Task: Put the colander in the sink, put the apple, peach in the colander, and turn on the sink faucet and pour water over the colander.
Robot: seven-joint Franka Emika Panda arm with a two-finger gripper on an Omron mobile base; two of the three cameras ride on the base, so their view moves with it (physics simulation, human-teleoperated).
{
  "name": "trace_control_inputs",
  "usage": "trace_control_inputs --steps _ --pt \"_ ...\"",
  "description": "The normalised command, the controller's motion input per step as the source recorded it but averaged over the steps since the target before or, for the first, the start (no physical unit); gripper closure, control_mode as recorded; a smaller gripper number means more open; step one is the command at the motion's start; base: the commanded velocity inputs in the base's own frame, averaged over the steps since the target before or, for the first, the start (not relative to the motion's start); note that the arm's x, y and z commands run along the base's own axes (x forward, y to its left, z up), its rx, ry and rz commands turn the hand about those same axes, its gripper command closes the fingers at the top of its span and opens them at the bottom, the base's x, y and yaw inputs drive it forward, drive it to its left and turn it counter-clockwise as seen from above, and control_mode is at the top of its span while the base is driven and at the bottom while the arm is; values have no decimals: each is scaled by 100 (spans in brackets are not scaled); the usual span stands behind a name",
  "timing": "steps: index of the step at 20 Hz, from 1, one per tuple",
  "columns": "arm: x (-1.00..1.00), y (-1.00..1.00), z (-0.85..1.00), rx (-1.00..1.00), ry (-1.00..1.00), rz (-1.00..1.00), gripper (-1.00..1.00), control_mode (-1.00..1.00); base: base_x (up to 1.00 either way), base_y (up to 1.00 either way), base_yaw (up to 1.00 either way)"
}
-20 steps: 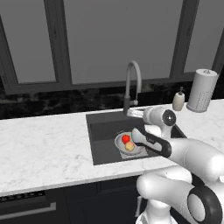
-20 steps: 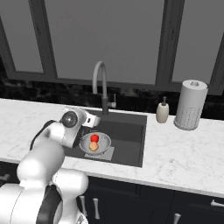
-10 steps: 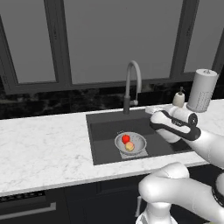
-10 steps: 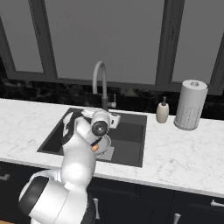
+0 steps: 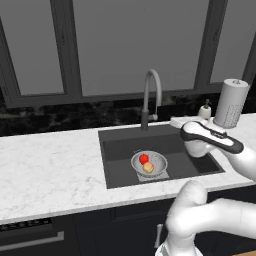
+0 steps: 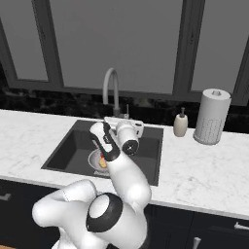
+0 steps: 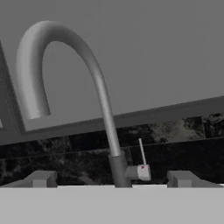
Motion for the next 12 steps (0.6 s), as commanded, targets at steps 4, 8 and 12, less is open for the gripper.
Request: trace_control_inputs --steps 4,8,12 --pt "62 0 -23 0 -16 3 -100 -100 0 0 0" --pt "61 0 -20 0 -7 0 -100 -100 0 0 0" --pt "54 0 0 0 0 -4 -100 -100 0 0 0"
